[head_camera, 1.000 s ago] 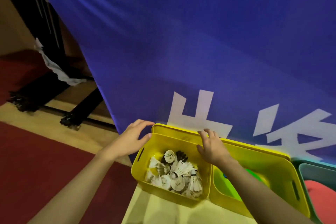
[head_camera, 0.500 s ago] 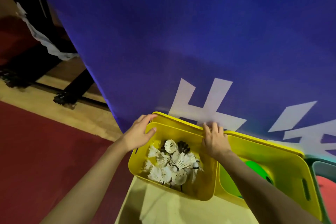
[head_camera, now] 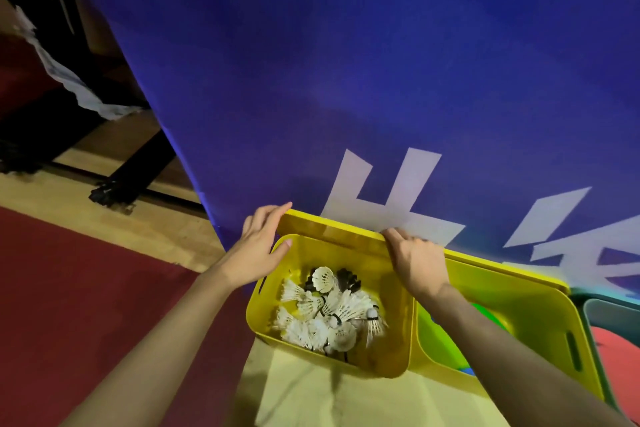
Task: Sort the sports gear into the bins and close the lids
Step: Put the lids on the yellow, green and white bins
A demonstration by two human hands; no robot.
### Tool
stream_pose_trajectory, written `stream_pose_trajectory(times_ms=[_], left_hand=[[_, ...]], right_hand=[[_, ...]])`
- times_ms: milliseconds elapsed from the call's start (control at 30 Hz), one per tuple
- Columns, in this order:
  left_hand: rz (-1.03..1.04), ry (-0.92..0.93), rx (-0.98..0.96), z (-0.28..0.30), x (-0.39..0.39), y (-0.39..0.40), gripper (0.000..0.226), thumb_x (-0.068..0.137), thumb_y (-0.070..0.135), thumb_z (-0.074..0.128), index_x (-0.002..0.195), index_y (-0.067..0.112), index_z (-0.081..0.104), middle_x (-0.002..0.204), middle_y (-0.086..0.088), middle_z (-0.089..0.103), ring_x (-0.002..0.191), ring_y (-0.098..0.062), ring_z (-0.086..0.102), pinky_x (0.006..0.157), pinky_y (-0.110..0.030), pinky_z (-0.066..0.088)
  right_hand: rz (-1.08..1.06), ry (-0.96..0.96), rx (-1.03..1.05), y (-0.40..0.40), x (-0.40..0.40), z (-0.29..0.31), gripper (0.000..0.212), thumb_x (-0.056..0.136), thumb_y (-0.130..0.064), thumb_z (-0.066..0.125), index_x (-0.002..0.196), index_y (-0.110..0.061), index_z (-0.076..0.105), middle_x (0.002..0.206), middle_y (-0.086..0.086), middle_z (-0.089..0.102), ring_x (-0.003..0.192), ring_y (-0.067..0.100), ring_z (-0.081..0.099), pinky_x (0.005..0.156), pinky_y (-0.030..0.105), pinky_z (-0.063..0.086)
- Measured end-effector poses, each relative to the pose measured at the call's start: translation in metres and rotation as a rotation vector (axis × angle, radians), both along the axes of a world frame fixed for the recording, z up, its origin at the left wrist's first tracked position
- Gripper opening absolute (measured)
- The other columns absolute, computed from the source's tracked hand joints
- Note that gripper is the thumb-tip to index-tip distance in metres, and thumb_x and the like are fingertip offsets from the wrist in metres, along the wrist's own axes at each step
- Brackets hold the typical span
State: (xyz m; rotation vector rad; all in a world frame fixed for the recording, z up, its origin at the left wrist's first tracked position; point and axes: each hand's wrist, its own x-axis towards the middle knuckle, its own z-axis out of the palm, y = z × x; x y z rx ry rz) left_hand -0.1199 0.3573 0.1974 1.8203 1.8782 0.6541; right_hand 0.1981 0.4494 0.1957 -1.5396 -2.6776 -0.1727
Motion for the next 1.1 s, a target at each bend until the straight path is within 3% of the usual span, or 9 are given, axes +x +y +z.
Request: stream_pose_trajectory(times_ms=[133,233,333,433,567,700,800,933,1100], left_hand=[[0.017,0.229,0.140,0.025,0.009,-0.010,0.067,0.102,0.048,0.049,0.159,0.042,0.014,0.158,0.002,0.020,0.145,-0.027,0.022,0.109,-0.054,0.034],[0.004,0.354,0.174,0.036,0.017,-0.022,0.061,0.101,0.059,0.035,0.158,0.045,0.019,0.159,0.000,0.022,0.152,-0.026,0.015,0.116,-0.061,0.023],[-0.060,0.418,0.109,0.036,0.026,-0.039,0.057,0.102,0.065,0.021,0.155,0.047,0.029,0.160,0.005,0.025,0.153,-0.023,0.013,0.119,-0.066,0.009],[-0.133,0.489,0.041,0.023,0.037,-0.061,0.062,0.100,0.068,0.009,0.153,0.049,0.034,0.161,0.008,0.031,0.152,-0.019,0.020,0.118,-0.070,0.006],[-0.207,0.486,-0.151,-0.010,0.045,-0.088,0.073,0.091,0.076,0.000,0.157,0.052,0.019,0.169,0.008,0.014,0.156,-0.019,0.006,0.119,-0.071,0.003],[-0.289,0.480,-0.332,-0.042,0.047,-0.104,0.072,0.093,0.083,0.016,0.157,0.055,0.001,0.171,0.009,-0.011,0.156,-0.018,-0.016,0.118,-0.072,-0.004],[-0.333,0.485,-0.350,-0.055,0.045,-0.108,0.075,0.097,0.072,0.038,0.157,0.056,-0.004,0.169,0.009,-0.022,0.155,-0.019,-0.024,0.118,-0.070,-0.006],[-0.320,0.510,-0.350,-0.065,0.043,-0.105,0.081,0.105,0.037,0.053,0.154,0.061,-0.006,0.169,0.004,-0.024,0.154,-0.027,-0.024,0.120,-0.066,0.001],[-0.307,0.565,-0.338,-0.074,0.041,-0.102,0.080,0.107,0.028,0.049,0.152,0.065,-0.006,0.170,-0.002,-0.018,0.155,-0.034,-0.015,0.118,-0.063,0.012]], right_hand=[[0.073,0.106,0.108,-0.024,0.015,0.025,0.029,0.097,-0.023,0.066,0.125,-0.027,0.059,0.113,-0.002,0.069,0.075,0.028,0.073,0.050,0.032,0.047],[0.113,0.173,0.115,-0.047,0.025,0.030,0.030,0.098,-0.025,0.065,0.128,-0.029,0.057,0.123,-0.007,0.063,0.079,0.020,0.071,0.048,0.029,0.046],[0.200,0.197,0.100,-0.079,0.033,0.021,0.034,0.095,-0.022,0.068,0.127,-0.027,0.059,0.126,-0.007,0.059,0.090,0.017,0.069,0.045,0.027,0.043],[0.276,0.170,0.026,-0.109,0.039,-0.002,0.031,0.099,-0.031,0.059,0.130,-0.029,0.056,0.136,-0.005,0.055,0.106,0.019,0.066,0.048,0.033,0.052],[0.228,0.117,-0.102,-0.135,0.046,-0.033,0.031,0.104,-0.041,0.054,0.133,-0.031,0.049,0.151,-0.002,0.046,0.123,0.023,0.060,0.061,0.036,0.056],[0.268,0.055,-0.189,-0.154,0.050,-0.057,0.043,0.100,-0.031,0.061,0.139,-0.026,0.044,0.155,0.004,0.043,0.130,0.027,0.057,0.070,0.038,0.059],[0.235,0.020,-0.238,-0.161,0.050,-0.073,0.051,0.097,-0.029,0.066,0.143,-0.027,0.043,0.155,0.003,0.045,0.133,0.028,0.056,0.073,0.043,0.061],[0.226,0.012,-0.298,-0.162,0.048,-0.083,0.058,0.098,-0.027,0.066,0.149,-0.027,0.038,0.158,0.002,0.043,0.143,0.030,0.047,0.081,0.048,0.062],[0.297,-0.017,-0.317,-0.162,0.045,-0.076,0.062,0.096,-0.022,0.067,0.150,-0.028,0.038,0.157,0.003,0.044,0.143,0.033,0.045,0.088,0.045,0.061]])
